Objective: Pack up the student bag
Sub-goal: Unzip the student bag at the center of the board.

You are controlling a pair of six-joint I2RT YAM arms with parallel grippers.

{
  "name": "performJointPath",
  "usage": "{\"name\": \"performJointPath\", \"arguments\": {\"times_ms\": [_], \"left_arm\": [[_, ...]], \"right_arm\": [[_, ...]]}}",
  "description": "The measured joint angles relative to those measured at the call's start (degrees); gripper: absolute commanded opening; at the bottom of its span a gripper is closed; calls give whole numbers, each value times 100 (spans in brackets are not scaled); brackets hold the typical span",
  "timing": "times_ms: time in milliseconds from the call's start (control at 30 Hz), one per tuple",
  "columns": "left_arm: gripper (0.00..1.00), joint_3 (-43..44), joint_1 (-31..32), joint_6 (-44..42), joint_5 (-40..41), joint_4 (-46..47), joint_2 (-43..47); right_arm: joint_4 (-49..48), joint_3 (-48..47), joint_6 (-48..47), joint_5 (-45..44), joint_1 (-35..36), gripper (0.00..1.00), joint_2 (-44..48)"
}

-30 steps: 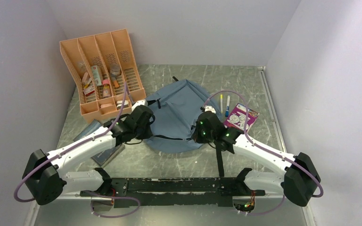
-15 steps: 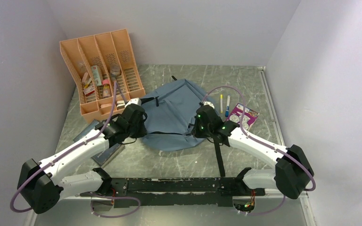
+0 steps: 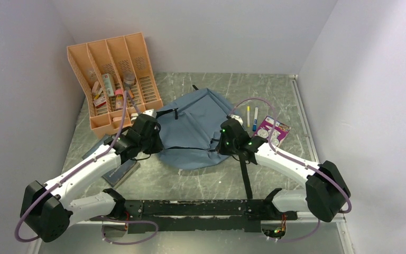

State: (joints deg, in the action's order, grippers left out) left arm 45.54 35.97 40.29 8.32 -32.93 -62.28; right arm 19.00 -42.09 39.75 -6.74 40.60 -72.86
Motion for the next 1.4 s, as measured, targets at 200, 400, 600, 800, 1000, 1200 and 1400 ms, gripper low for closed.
{"name": "performJointPath", "arguments": {"times_ms": [200,400,600,800,1000,1200,1400], "left_arm": [[5,-68,-308,-68,-273,59,4],[19,-83,-455,-444,-588,103,11],[57,-83,-531,-960,-1123,234,2],[71,111,-529,-1473,-1561,313,2],[67,317,-391,-2120,-2417,811,175],[64,317,452,-2658,-3180,1519,127],[63,352,955,-3106,-3226,1720,-389]], "right_arm": [[-66,0,68,-28,-118,0,11],[-483,293,-354,544,-251,0,278],[-1043,494,-817,1447,-352,0,654],[-1449,518,-1025,1882,-352,0,1082],[-1768,525,-922,1991,-352,0,1228],[-1864,525,-715,1989,-354,0,1145],[-1873,525,-634,1991,-356,0,1119]]}}
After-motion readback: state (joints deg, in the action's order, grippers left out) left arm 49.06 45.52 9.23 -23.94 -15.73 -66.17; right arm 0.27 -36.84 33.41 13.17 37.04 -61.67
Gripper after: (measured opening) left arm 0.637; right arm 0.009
